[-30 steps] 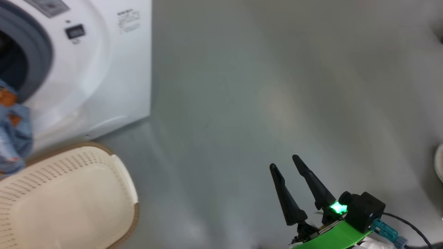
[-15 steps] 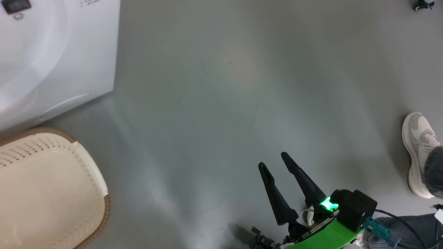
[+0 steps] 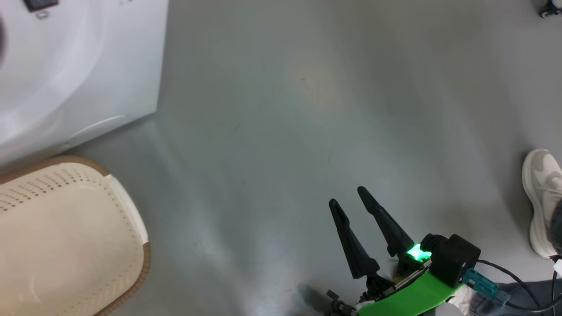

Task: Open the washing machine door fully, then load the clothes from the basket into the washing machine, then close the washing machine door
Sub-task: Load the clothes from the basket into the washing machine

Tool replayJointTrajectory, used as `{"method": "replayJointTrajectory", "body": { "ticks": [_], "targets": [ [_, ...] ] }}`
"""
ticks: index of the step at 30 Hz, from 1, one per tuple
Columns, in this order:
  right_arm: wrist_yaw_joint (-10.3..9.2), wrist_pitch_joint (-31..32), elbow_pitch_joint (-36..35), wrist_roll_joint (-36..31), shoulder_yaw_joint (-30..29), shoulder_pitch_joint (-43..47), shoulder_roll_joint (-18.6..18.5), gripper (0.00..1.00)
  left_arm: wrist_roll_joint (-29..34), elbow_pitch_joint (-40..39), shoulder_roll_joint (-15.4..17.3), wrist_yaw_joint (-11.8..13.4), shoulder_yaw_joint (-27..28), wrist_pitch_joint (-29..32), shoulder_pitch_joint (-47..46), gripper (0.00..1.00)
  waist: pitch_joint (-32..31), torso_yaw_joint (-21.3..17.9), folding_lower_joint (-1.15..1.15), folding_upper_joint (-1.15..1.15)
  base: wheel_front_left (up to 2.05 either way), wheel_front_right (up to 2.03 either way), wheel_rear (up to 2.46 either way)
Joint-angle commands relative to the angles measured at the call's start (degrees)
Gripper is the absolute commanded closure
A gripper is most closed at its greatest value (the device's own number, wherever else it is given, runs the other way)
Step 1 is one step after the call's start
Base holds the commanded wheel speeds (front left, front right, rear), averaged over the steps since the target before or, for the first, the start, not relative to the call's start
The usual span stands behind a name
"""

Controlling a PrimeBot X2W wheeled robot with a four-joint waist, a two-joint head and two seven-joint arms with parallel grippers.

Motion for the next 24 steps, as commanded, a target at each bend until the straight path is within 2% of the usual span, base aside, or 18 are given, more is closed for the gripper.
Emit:
{"method": "replayJointTrajectory", "body": {
  "ticks": [1, 5, 8, 14, 24],
  "targets": [
    [0.35, -0.28, -0.78, -0.61, 0.59, -0.21, -0.67, 0.0, 1.13, 0.0, 1.65, 0.67, -0.59, 0.49, -0.52, 0.0, -1.14, 1.22, 0.0, 0.0, 0.0, 0.0, 0.0],
    [0.35, -0.28, -0.38, -1.09, 0.01, -0.45, -0.67, 0.0, 1.35, 1.96, 0.55, 1.42, -1.3, 0.52, -0.06, 0.0, -2.39, 2.38, 0.0, 0.0, 0.0, 0.0, 0.0],
    [0.35, -0.28, 0.0, -1.92, -0.58, -0.71, -0.67, 0.0, 0.44, 4.11, -1.88, 2.43, -1.23, -0.37, 1.56, 0.0, -4.59, 4.35, 0.0, 0.0, 0.0, 0.0, 0.0],
    [0.35, -0.28, 0.72, -3.15, -1.26, -1.13, -0.66, 0.0, -1.16, 5.94, -5.37, 2.85, -0.83, -2.35, 4.7, 0.0, -8.02, 7.46, 0.0, 0.0, 0.0, 0.0, 0.0],
    [0.35, -0.28, 1.67, -4.45, -3.56, -1.44, -0.66, 0.0, -3.92, 3.13, -12.64, -0.7, -0.64, -5.2, 15.57, 0.0, -14.37, 14.6, 0.0, 0.0, 0.0, 0.0, 0.0]
  ]
}}
